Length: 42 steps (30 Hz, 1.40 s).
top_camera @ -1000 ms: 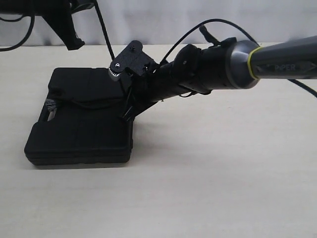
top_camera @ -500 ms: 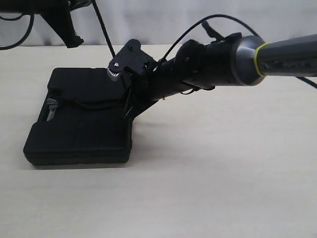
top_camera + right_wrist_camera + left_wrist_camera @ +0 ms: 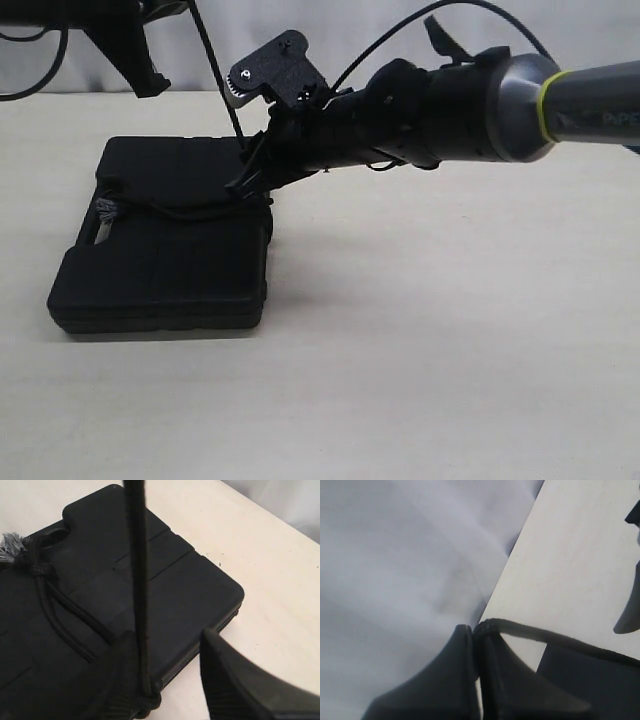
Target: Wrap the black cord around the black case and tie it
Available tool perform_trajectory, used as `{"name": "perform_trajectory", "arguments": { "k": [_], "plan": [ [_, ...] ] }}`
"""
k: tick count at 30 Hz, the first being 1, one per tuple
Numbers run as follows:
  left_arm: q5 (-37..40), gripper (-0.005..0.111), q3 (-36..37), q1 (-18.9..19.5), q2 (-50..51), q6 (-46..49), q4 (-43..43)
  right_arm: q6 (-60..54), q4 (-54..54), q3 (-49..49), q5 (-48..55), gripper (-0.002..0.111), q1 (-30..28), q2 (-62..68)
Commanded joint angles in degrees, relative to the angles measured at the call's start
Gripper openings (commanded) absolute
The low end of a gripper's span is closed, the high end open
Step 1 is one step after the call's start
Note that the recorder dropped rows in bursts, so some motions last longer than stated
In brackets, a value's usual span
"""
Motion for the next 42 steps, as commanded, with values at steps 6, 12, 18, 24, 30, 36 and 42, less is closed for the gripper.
{"name": "perform_trajectory", "arguments": {
  "k": [6, 12, 18, 24, 30, 36, 42],
  "plan": [
    [-0.5, 0.0, -0.1, 0.0, -0.9, -0.6, -1.0, 0.1, 1.4, 0.0, 1.8, 0.063, 0.0, -3.2],
    [-0.8, 0.0, -0.1, 0.0, -0.9, -0.6, -1.0, 2.8, 1.4, 0.0, 2.2, 0.063, 0.0, -4.7],
    [0.2, 0.0, -0.1, 0.0, -0.9, -0.6, -1.0, 2.7, 4.8, 0.0, -2.8, 0.063, 0.0, -1.2],
    [0.2, 0.0, -0.1, 0.0, -0.9, -0.6, -1.0, 2.5, 7.2, 0.0, -5.9, 0.054, 1.6, -0.1],
    [0.6, 0.0, -0.1, 0.0, -0.9, -0.6, -1.0, 2.0, 6.9, 0.0, -8.4, 0.034, 2.7, 2.4],
    [0.6, 0.0, -0.1, 0.0, -0.9, -0.6, -1.0, -0.2, 6.9, 0.0, -9.0, 0.012, 2.7, 2.6],
    [0.8, 0.0, -0.1, 0.0, -0.9, -0.6, -1.0, -1.2, 6.9, 0.0, -8.8, 0.004, 2.7, 2.6]
  ]
}}
